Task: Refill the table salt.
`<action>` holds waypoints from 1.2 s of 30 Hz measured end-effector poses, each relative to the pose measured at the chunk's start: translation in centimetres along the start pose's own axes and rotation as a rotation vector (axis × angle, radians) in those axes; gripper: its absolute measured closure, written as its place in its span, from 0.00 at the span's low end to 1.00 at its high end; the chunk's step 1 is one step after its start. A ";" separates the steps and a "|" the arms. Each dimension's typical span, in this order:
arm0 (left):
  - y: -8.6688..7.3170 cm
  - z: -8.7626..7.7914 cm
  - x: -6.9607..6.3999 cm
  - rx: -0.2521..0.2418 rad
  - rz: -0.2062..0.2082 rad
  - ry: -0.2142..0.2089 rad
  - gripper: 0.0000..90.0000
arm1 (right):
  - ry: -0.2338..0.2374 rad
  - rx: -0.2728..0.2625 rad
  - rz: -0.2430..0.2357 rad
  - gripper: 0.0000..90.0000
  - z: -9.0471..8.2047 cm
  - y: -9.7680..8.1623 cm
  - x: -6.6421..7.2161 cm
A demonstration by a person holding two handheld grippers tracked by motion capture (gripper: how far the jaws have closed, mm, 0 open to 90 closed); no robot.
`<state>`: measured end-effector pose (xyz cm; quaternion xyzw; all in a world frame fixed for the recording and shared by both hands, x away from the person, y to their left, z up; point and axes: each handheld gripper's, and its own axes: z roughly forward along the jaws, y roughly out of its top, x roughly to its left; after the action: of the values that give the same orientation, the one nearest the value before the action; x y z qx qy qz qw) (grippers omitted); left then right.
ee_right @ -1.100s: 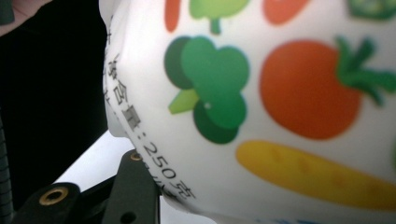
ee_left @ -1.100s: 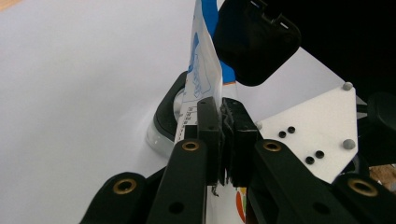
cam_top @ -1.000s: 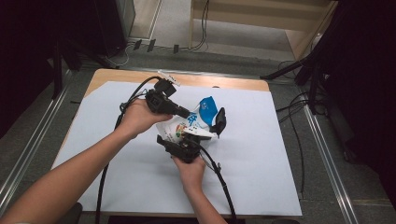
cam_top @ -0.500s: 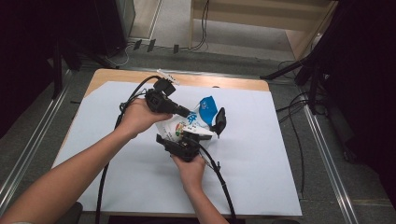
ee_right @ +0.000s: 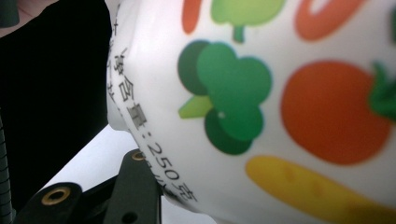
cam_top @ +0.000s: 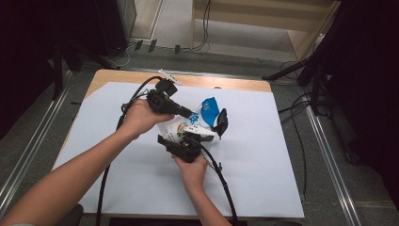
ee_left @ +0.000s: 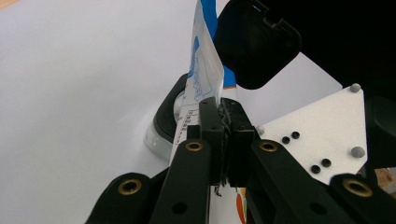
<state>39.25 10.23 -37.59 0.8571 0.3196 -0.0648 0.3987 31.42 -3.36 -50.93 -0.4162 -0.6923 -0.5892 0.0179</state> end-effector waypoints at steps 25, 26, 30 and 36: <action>-0.1 -0.4 0.1 -0.006 0.004 0.010 1.00 | 0.008 0.001 0.003 0.68 0.2 0.3 0.3; -0.1 -0.4 0.1 -0.007 0.003 0.009 1.00 | 0.010 -0.002 0.001 0.68 0.3 0.3 0.3; -0.1 -0.4 0.1 -0.006 0.003 0.010 1.00 | 0.010 0.000 0.002 0.68 0.3 0.3 0.3; -0.1 -0.5 0.1 -0.006 0.003 0.012 1.00 | 0.011 0.000 -0.001 0.68 0.3 0.3 0.4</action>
<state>39.19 10.62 -37.34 0.8569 0.3206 -0.0582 0.3994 31.51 -2.91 -50.56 -0.4128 -0.6925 -0.5913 0.0214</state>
